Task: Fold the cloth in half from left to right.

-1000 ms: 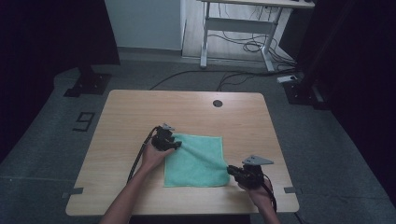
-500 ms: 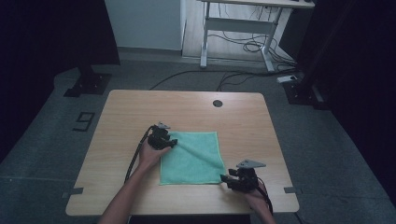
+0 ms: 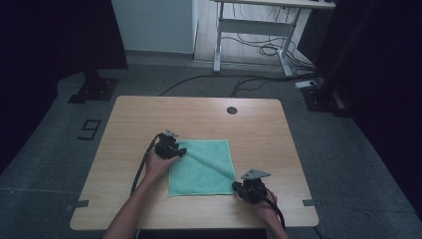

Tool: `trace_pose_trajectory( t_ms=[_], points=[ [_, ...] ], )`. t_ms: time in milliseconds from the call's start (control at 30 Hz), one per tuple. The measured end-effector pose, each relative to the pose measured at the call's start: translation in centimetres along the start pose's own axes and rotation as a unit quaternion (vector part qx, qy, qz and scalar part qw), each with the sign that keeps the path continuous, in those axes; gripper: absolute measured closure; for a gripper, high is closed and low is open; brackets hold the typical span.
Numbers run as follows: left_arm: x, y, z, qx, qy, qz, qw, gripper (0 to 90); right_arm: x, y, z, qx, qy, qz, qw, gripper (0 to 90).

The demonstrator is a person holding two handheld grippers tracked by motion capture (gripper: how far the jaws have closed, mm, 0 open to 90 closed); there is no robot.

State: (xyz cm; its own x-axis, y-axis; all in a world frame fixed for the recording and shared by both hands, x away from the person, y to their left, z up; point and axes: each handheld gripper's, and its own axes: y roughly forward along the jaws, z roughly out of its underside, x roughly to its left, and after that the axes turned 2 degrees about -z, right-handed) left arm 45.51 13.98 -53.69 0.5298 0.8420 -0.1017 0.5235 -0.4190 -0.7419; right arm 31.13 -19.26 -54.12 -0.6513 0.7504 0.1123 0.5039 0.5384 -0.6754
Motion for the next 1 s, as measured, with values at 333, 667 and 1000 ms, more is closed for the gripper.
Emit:
trace_pose_trajectory(
  t_ms=[333,667,1000],
  points=[
    [-0.6,0.1,0.2,-0.003,0.014,-0.003,0.9999,48.5,0.6,-3.1,1.4,0.004,0.016,-0.005,0.9998,67.4],
    [-1.8,-2.4,1.0,-0.013,0.029,0.021,0.9993,43.9,-2.3,-2.2,-1.5,-0.05,0.031,0.013,0.9982,53.2],
    [-4.1,-5.3,4.9,-0.014,0.052,0.054,0.9971,43.7,-5.4,3.9,-5.8,-0.044,0.026,0.034,0.9981,52.7]
  ],
)
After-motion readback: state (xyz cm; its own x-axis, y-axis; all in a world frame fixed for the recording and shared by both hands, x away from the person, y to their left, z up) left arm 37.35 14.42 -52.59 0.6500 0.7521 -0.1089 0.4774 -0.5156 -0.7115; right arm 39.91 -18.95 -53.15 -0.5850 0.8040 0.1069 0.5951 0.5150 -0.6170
